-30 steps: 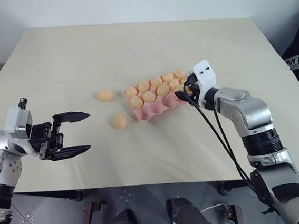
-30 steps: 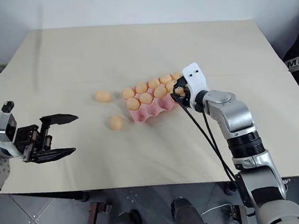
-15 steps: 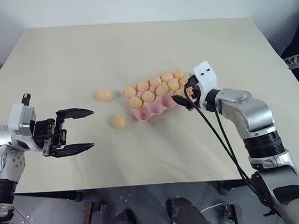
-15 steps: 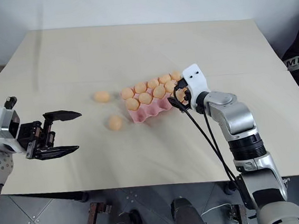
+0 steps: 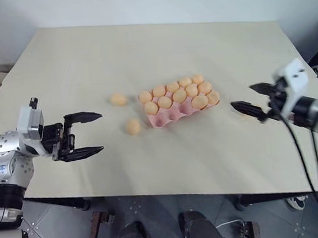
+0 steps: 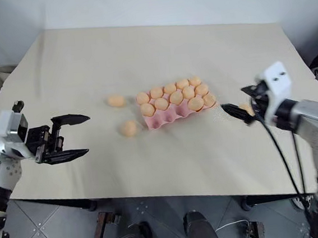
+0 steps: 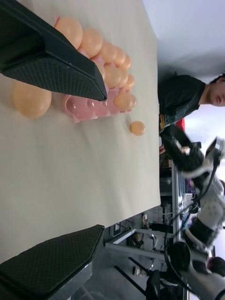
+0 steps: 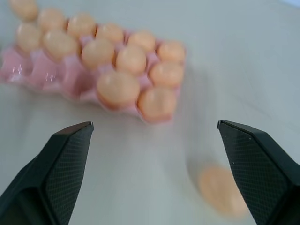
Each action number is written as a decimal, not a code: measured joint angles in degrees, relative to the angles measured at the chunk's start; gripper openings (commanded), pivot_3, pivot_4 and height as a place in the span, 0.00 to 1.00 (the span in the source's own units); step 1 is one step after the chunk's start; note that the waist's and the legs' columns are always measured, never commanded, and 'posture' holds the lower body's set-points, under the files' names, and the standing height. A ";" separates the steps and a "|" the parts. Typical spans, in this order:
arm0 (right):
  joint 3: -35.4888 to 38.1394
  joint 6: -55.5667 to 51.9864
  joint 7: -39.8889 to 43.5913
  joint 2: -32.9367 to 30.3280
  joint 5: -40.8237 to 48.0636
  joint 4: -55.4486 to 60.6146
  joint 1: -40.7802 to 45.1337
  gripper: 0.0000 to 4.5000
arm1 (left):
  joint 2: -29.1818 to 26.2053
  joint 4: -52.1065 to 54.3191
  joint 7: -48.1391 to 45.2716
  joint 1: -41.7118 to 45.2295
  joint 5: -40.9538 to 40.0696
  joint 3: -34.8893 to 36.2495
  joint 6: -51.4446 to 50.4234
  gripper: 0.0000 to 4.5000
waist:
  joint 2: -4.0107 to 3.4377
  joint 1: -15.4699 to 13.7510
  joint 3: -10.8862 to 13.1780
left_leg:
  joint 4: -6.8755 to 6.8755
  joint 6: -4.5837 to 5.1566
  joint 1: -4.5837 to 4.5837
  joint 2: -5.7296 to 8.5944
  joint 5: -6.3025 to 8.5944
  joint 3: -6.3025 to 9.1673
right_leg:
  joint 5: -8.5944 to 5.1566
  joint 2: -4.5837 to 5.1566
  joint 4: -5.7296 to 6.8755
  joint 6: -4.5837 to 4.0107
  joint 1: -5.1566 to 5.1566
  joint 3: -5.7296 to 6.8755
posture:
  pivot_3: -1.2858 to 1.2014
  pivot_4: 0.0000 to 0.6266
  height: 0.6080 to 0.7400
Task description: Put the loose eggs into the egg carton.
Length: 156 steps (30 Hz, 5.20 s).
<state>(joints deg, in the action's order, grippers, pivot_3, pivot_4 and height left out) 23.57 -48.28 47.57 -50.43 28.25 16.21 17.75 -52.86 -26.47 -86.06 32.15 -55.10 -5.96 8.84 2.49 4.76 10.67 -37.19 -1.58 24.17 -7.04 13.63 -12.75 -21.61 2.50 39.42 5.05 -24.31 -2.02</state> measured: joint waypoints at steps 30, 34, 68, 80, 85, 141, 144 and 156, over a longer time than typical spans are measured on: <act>-10.19 31.11 7.72 5.17 -11.29 -43.24 12.09 0.99 | 1.72 -3.57 0.00 2.45 1.17 -1.03 2.03 1.00 | -0.33 1.62 0.21 | 0.02 0.07 -0.86 0.08 -0.03 0.14 | 0.03 0.06 -0.04 0.07 0.93 0.02 | 0.52 0.24 1.00; -12.60 34.53 5.66 8.64 -13.59 -49.24 16.83 0.99 | 1.84 -3.42 0.00 1.77 1.32 -0.07 2.16 1.00 | -0.35 1.76 0.22 | 0.02 0.04 -0.85 0.05 -0.05 0.10 | 0.03 0.03 0.02 0.07 0.88 0.00 | 0.52 0.24 1.00; -16.91 17.58 -4.86 16.03 -12.31 -20.95 22.37 0.40 | 2.28 -1.76 0.00 -0.94 2.75 3.13 2.65 1.00 | -0.38 3.12 0.23 | 0.08 -0.03 -0.84 0.01 -0.08 0.12 | 0.02 0.03 0.07 0.06 0.83 -0.01 | 0.52 0.24 1.00; -30.21 8.61 -15.06 28.72 -16.47 -14.84 23.20 0.40 | 2.38 -3.61 0.00 -0.22 3.90 3.83 2.98 1.00 | -0.36 3.10 0.22 | 0.10 0.00 -0.63 0.03 -0.07 0.12 | 0.02 0.04 0.02 0.06 0.66 0.08 | 0.52 0.24 1.00; -32.67 10.91 -15.17 29.98 -18.91 -19.13 23.79 0.40 | 2.38 -3.61 0.00 -0.23 4.23 5.46 3.13 1.00 | -0.35 3.13 0.22 | 0.09 0.00 -0.63 0.04 -0.07 0.12 | 0.02 0.04 0.02 0.06 0.66 0.08 | 0.52 0.24 1.00; -4.72 37.01 40.43 -12.50 2.37 -41.49 6.52 0.99 | 26.65 48.69 66.98 -21.32 41.54 9.29 -35.20 1.00 | -0.35 1.56 0.24 | 0.11 0.19 -1.22 0.17 0.05 0.56 | 0.25 0.13 -1.00 0.27 1.96 -0.20 | 0.52 0.24 1.00; -5.69 37.47 40.48 -12.77 2.50 -43.46 8.15 0.99 | 28.64 55.83 71.90 -21.61 42.15 8.33 -44.92 1.00 | -0.35 1.44 0.24 | 0.14 0.19 -1.18 0.18 0.06 0.65 | 0.27 0.13 -1.17 0.30 2.02 -0.13 | 0.52 0.24 1.00; -11.87 39.52 40.65 -10.28 -0.29 -50.99 16.13 0.99 | 34.55 68.82 81.72 -18.58 42.69 5.24 -72.37 1.00 | -0.44 0.15 0.29 | 0.10 0.15 -1.57 0.38 0.15 1.36 | 0.45 0.05 -1.68 0.41 2.73 -0.08 | 0.52 0.24 1.00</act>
<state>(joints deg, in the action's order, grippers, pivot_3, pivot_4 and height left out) 11.71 -8.76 88.22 -60.71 27.96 -34.78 33.88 -18.31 42.35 -4.35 13.57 -12.41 -0.72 -63.53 2.05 4.90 10.96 -37.09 -1.42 22.61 -6.66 13.78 -11.40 -21.16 2.54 37.74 5.46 -21.57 -2.10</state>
